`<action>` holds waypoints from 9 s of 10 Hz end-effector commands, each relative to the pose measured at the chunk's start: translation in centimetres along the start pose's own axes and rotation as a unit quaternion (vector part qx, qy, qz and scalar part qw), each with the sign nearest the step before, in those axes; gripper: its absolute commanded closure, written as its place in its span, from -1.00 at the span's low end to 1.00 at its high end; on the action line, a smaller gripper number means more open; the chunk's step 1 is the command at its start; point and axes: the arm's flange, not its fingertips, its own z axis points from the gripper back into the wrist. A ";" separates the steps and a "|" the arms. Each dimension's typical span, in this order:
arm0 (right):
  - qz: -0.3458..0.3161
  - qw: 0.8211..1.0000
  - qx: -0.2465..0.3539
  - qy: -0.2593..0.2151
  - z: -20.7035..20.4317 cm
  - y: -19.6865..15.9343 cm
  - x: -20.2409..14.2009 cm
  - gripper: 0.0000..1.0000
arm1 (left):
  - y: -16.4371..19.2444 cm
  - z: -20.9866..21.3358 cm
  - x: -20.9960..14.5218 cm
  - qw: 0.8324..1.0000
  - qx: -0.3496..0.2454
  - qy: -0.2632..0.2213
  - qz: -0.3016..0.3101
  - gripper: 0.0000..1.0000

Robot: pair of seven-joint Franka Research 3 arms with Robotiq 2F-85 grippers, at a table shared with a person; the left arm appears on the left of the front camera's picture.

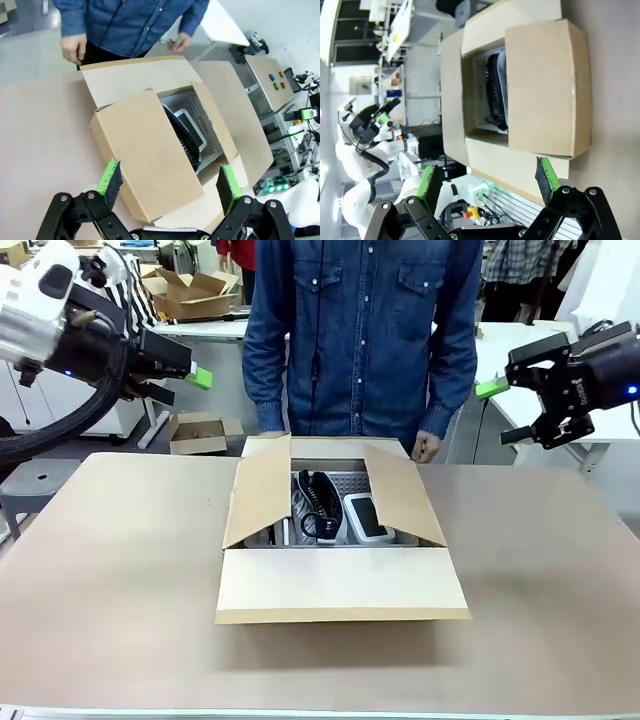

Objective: Pack the gift set into the box.
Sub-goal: Press and hold the closed box until the human finishes sealing it.

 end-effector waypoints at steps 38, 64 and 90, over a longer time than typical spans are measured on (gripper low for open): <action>-0.011 1.000 0.000 -0.002 0.4 0.5 0.2 -1.00 | -0.3 0.6 0.3 1.000 -0.005 -0.001 0.005 -1.00; -0.011 1.000 0.000 -0.002 0.4 0.5 0.2 -1.00 | -0.3 0.6 0.3 1.000 -0.005 -0.001 0.005 -1.00; 0.537 0.800 0.266 -0.020 -20.3 -5.4 -0.8 -1.00 | -2.1 -12.7 -9.2 0.876 -0.166 -0.116 -0.437 -1.00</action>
